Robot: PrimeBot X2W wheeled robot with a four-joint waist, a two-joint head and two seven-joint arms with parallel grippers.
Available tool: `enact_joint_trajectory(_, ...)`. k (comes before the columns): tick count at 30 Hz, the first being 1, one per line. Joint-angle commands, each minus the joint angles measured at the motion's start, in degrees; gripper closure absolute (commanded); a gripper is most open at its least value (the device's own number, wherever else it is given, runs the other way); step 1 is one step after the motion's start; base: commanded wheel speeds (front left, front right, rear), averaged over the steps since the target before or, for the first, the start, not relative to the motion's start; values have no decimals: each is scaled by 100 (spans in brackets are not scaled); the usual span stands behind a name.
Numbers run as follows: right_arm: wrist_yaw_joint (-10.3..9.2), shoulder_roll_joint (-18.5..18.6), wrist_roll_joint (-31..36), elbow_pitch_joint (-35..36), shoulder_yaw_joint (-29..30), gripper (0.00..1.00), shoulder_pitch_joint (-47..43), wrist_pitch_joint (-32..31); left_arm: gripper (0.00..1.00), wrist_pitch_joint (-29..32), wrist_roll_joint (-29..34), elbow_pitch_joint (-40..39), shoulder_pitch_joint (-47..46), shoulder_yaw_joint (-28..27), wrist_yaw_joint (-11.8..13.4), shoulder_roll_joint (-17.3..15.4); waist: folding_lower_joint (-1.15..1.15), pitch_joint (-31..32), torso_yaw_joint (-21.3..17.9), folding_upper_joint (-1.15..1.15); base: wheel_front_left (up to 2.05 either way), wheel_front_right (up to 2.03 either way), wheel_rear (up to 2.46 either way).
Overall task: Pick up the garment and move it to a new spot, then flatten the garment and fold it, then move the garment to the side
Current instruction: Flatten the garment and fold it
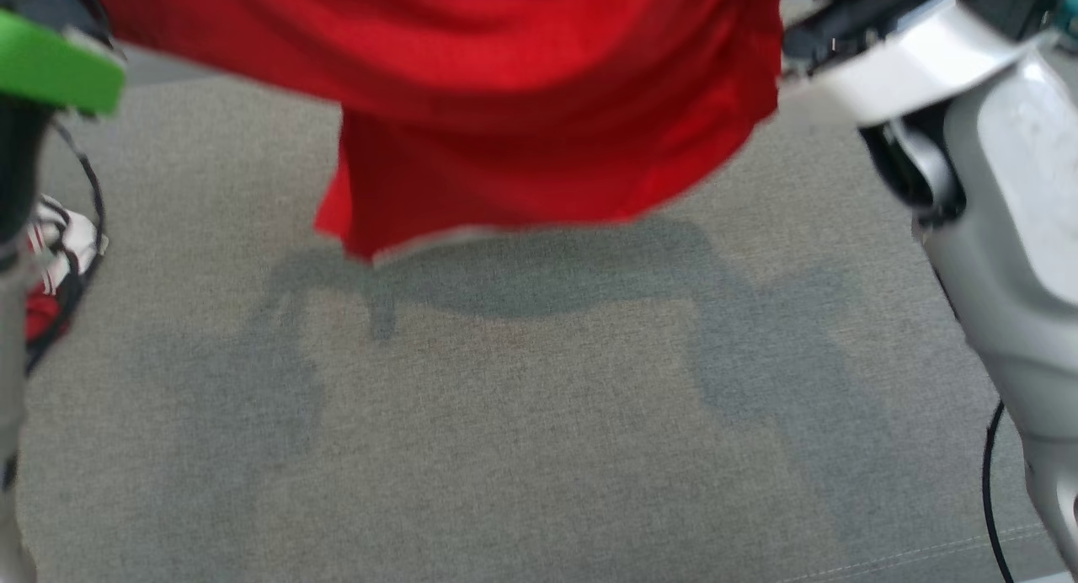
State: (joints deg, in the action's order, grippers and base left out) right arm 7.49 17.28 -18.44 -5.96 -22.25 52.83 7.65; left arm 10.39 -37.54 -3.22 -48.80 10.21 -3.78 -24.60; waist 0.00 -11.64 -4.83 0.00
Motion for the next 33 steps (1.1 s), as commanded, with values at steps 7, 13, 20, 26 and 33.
enact_joint_trajectory(7,-1,-358,807,-1725,-43,100,1912,594,100,-681,741,1504,-1955,246,-90,169,0,-1627,446,0,0,0,0)
enact_joint_trajectory(13,-1,-621,967,-2798,-318,100,1809,756,100,-1376,499,2513,-1616,241,-193,453,0,-2216,597,0,0,0,0)
enact_joint_trajectory(20,-1,-494,536,-2229,-611,100,794,759,100,-2065,-57,2663,-507,254,-337,548,0,-2300,556,0,0,0,0)
enact_joint_trajectory(26,-1,-335,235,-1320,-424,100,-95,761,100,-2339,-485,1738,675,246,-370,300,0,-2103,436,0,0,0,0)
enact_joint_trajectory(33,-1,-231,65,-403,-62,100,-1228,761,100,-2512,-618,596,2150,-16,-292,262,0,-1654,481,0,0,0,0)
